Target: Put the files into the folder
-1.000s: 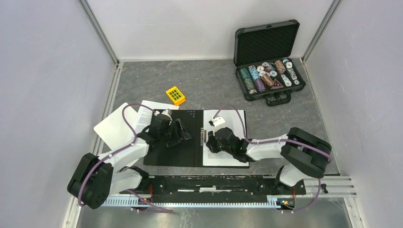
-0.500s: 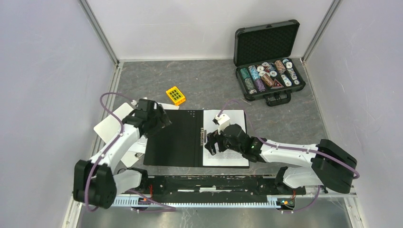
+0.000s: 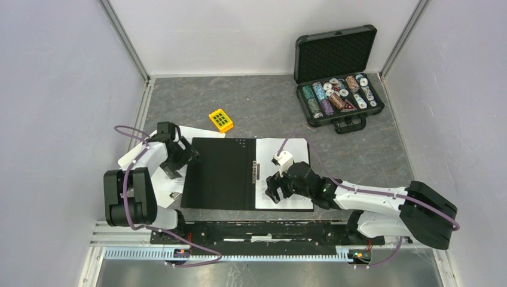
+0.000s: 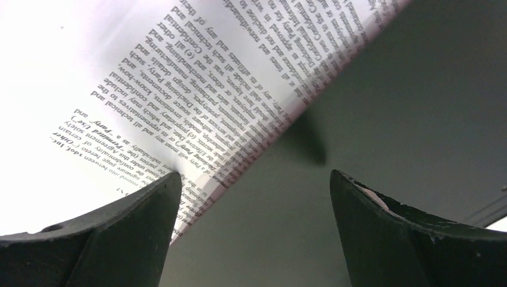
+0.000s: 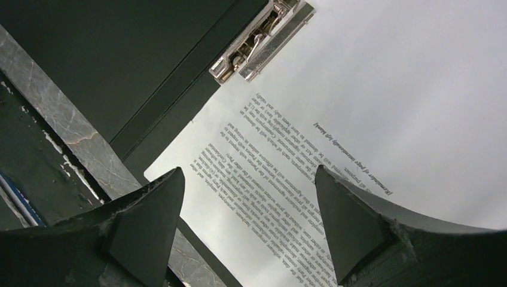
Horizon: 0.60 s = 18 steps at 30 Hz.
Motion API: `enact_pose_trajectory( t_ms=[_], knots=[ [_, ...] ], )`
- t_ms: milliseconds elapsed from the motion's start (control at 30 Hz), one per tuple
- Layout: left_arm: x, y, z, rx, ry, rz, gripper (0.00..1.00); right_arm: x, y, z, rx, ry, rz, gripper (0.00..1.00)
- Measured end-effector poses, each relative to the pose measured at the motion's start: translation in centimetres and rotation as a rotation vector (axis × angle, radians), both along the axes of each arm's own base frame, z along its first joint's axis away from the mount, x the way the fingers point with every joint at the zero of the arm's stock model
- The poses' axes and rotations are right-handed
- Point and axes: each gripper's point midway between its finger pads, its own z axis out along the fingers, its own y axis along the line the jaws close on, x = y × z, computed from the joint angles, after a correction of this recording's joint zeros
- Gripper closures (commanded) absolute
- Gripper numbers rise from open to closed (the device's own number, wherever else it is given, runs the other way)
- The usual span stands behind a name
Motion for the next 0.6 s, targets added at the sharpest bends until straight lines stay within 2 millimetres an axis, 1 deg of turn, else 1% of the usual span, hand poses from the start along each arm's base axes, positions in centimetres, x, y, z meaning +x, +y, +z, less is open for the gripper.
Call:
enact_pose_trajectory(
  t_ms=[100,200,267,367,400,600],
  knots=[
    [0.3,0.0,-0.1,-0.005,0.011,-0.003,0.01,-0.1,-0.5,0.0,0.004,-0.010,0.000,0.13],
    [0.3,-0.5,0.1,-0.033,0.004,-0.023,0.04,0.0,-1.1,-0.3,0.002,-0.011,-0.017,0.13],
    [0.1,-1.1,0.2,-0.063,-0.008,-0.039,0.05,0.0,-1.6,-1.0,0.012,-0.002,-0.033,0.13],
    [-0.5,-2.4,0.9,-0.129,-0.039,-0.072,0.08,-0.7,-2.5,-2.6,0.020,0.037,-0.045,0.14],
    [-0.6,-2.7,1.2,-0.143,-0.053,-0.083,0.09,-0.8,-2.6,-2.8,0.029,0.037,-0.050,0.13],
    [-0.4,-4.5,2.8,-0.241,-0.117,-0.127,0.17,-0.6,-2.3,-2.6,0.090,0.030,-0.070,0.14]
  ],
)
